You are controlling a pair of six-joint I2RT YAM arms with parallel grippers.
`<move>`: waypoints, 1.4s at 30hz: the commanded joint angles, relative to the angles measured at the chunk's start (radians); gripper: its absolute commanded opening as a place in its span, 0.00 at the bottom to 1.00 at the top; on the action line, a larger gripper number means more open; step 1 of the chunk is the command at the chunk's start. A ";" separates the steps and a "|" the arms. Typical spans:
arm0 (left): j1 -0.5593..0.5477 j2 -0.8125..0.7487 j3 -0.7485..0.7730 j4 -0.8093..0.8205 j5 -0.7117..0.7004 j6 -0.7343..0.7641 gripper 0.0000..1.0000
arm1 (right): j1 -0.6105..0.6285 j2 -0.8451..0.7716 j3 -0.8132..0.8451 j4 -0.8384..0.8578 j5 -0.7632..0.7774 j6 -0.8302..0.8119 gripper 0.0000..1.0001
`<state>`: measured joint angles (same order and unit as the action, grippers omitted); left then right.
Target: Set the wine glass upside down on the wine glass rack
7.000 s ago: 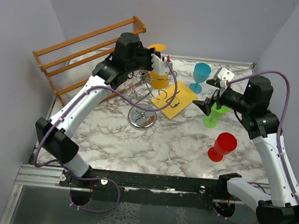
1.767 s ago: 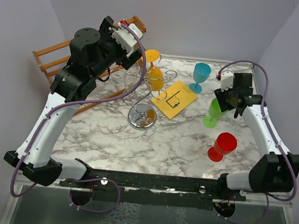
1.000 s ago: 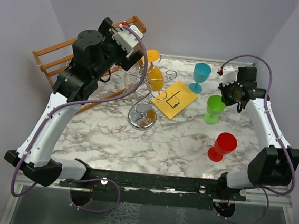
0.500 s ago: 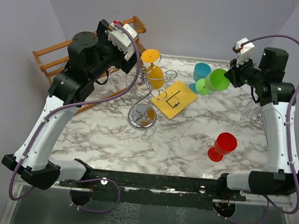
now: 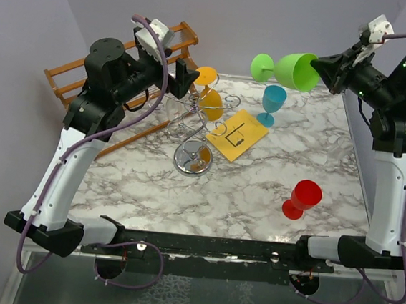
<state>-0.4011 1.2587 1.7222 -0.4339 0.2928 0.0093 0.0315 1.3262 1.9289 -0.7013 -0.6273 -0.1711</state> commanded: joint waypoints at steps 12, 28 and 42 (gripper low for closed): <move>-0.015 0.105 0.049 0.189 0.259 -0.385 0.85 | 0.005 0.013 0.036 0.306 -0.268 0.316 0.01; -0.095 0.204 0.109 0.225 0.260 -0.474 0.70 | 0.036 0.009 0.012 0.318 -0.244 0.337 0.01; -0.117 0.257 0.138 0.238 0.237 -0.476 0.35 | 0.037 -0.018 -0.027 0.317 -0.250 0.323 0.01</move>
<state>-0.5091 1.5112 1.8236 -0.2325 0.5446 -0.4599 0.0643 1.3350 1.9095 -0.4103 -0.8623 0.1524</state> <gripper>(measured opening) 0.383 0.017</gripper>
